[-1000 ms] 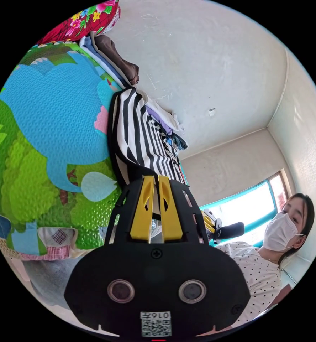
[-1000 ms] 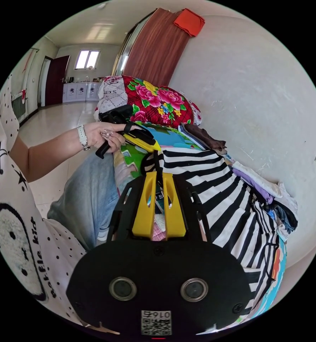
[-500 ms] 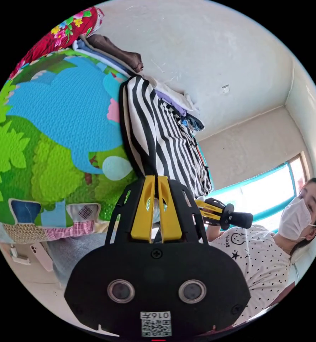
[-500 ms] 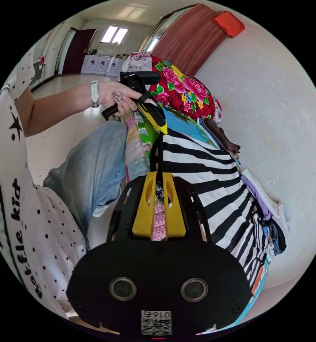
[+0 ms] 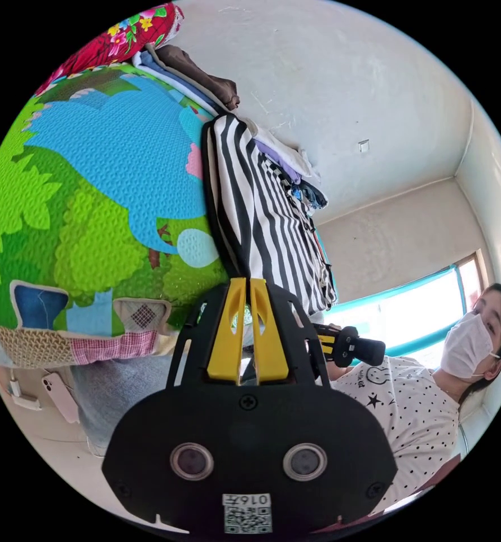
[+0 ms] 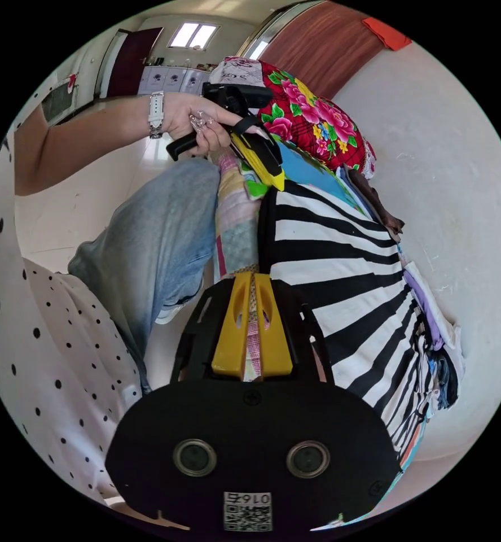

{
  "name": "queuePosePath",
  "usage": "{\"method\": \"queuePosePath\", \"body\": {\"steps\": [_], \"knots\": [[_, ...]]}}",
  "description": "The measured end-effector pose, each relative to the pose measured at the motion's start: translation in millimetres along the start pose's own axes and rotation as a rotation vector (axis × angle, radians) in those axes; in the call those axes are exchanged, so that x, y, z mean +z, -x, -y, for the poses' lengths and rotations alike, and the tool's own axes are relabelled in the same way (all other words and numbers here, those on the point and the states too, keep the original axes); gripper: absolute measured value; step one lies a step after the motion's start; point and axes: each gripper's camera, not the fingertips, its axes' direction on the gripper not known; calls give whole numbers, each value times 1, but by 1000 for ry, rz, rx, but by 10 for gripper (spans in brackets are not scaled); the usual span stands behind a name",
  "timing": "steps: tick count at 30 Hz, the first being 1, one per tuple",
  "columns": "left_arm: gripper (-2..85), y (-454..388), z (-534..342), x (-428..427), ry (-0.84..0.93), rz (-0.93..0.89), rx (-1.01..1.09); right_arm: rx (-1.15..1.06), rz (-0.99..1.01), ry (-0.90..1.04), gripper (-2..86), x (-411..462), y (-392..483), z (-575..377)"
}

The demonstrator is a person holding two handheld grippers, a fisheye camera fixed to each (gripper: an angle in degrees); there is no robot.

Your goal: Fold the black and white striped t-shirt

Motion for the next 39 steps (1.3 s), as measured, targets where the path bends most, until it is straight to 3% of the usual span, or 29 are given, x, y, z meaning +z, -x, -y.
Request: {"method": "queuePosePath", "body": {"steps": [5, 11, 16, 21, 29, 33, 35, 39], "knots": [[-7, -27, -4, -31, -43, 161, 46, 89, 126, -87, 5, -16, -41, -14], [25, -61, 28, -45, -119, 217, 132, 189, 285, -303, 5, -54, -106, -32], [56, -67, 61, -15, -41, 291, 149, 258, 262, -341, 4, -55, -139, -36], [8, -66, 58, -17, -38, 322, 133, 288, 250, -334, 4, -51, -164, -39], [16, -94, 33, -31, -39, 404, 197, 143, 56, -347, 13, -57, -270, 32], [55, -109, 24, -50, -133, 443, 190, 137, 63, -268, 52, -14, -353, 112], [56, -110, 22, -55, -173, 435, 176, 250, 78, -161, 95, 35, -416, 163], [57, -107, 21, -49, -176, 399, 155, 361, 148, 21, 84, 118, -492, 218]]}}
